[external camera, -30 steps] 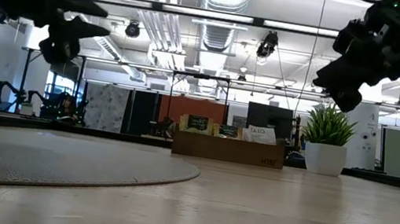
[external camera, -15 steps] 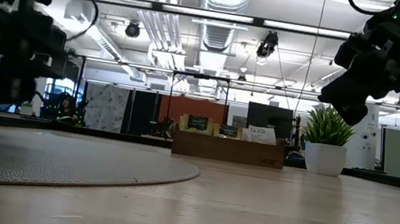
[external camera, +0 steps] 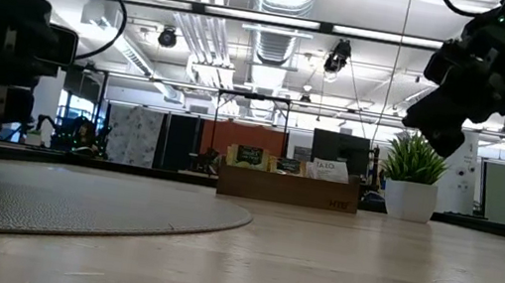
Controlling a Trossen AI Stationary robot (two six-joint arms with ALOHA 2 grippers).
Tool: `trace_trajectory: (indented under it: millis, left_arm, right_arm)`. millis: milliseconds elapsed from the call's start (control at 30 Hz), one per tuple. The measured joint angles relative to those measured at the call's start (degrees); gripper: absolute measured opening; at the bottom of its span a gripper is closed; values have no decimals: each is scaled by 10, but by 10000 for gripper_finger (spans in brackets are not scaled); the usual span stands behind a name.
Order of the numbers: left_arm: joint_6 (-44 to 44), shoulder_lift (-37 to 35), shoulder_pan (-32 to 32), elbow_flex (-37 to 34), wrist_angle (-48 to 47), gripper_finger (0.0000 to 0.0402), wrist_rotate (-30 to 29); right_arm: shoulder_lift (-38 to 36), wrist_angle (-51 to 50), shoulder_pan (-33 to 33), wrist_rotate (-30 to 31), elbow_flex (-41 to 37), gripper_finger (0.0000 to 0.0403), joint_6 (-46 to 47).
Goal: Pick & Place Tea
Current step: Return to Home Position
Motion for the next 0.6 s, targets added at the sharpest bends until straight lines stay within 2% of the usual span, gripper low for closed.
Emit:
trace_trajectory:
  millis: [100, 500, 600]
  left_arm:
    - [0, -12, -1, 0, -2, 131, -2]
    - [0, -193, 0, -2, 10, 131, -2]
    - [-1, -198, 1, -5, 30, 131, 0]
  right_arm:
    - [-15, -1, 0, 0, -1, 82, 0]
    - [-177, 1, 0, 0, -16, 68, 0]
    - [-203, 1, 0, 0, -21, 68, 0]
